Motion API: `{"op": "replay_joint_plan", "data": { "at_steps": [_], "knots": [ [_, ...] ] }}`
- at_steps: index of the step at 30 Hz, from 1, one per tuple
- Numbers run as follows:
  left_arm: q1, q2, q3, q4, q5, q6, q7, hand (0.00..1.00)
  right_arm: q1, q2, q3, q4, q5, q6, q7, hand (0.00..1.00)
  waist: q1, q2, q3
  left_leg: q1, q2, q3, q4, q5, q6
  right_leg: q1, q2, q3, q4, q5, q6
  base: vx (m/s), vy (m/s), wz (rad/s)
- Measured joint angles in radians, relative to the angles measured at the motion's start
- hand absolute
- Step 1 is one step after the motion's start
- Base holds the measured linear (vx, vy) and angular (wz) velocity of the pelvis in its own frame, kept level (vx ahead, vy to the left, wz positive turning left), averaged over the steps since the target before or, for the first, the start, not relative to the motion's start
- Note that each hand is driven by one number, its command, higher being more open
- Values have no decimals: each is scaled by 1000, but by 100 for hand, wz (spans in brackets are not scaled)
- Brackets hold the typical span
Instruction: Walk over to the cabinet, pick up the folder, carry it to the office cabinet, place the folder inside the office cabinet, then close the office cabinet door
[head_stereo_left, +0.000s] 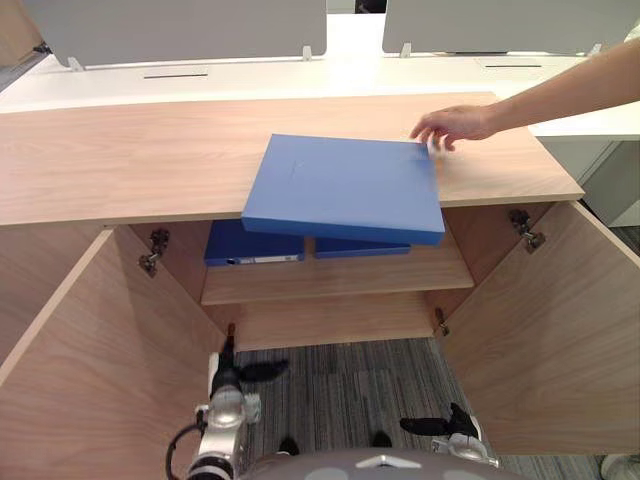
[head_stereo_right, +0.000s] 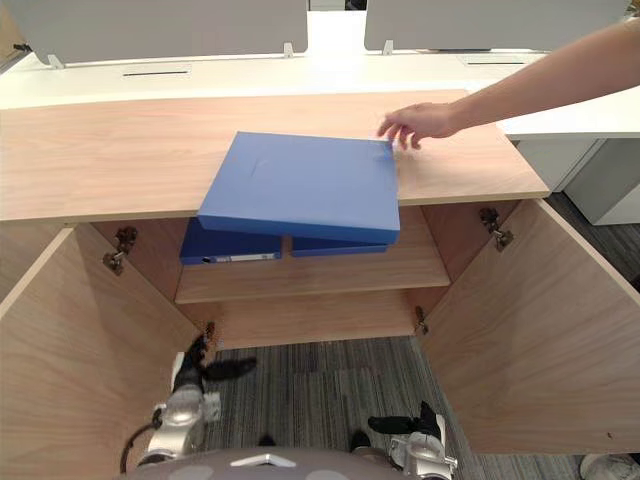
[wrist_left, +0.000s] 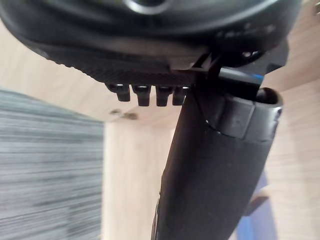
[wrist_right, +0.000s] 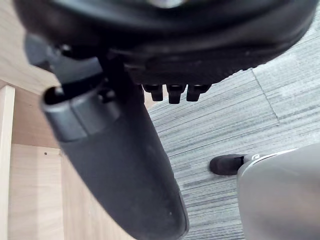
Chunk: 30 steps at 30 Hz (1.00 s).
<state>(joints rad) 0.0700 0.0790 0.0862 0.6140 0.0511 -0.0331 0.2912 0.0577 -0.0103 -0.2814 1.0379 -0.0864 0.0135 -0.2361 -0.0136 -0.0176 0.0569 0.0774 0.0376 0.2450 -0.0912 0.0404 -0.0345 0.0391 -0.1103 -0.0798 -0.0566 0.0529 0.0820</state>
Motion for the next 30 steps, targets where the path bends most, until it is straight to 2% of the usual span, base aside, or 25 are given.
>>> {"op": "replay_joint_plan", "data": {
  "at_steps": [4, 7, 16, 22, 25, 30],
  "knots": [
    [-6, 30, 2, -232, -1, -17, 35, 100, 2, -5, 33, -2, -31, 0, -9, 100, -1, -2, -9, -8, -2, -14, 3, 3, 8, 0, -2, -18, 0, -3, 4, 18, -10, 10],
    [-20, 48, 16, -316, 0, -35, 55, 100, 1, -6, 37, -3, -50, 1, -6, 100, -1, 1, -11, -1, -2, -27, 3, 3, 8, 14, -1, -26, -1, -4, 3, 29, -16, 7],
    [-2, 61, 19, -380, 3, -40, 59, 100, 4, -25, 78, -5, -91, 7, 17, 100, -1, 0, -12, 49, 1, -41, 3, 5, 11, 42, -1, -27, 41, -27, -14, -41, -2, 0],
    [43, 53, 28, -456, 3, -43, 59, 100, 22, -41, 104, -7, -110, 9, 23, 100, -1, -11, -15, 79, -1, -49, -3, 2, 7, 73, -6, -33, 44, -37, -5, -55, -2, 4],
    [72, 33, 28, -467, 3, -43, 58, 100, 56, -44, 106, -7, -114, 10, 30, 100, -1, -18, -22, 108, -3, -63, -3, -6, 6, 117, -9, -48, 32, -44, 2, 11, -8, 15],
    [113, 27, 24, -467, 3, -43, 57, 100, 80, -44, 106, -4, -119, 22, 36, 100, -2, -22, -34, 116, -2, -61, -2, -11, 8, 128, -7, -47, 32, -47, 1, 26, -12, 0]
  ]
}}
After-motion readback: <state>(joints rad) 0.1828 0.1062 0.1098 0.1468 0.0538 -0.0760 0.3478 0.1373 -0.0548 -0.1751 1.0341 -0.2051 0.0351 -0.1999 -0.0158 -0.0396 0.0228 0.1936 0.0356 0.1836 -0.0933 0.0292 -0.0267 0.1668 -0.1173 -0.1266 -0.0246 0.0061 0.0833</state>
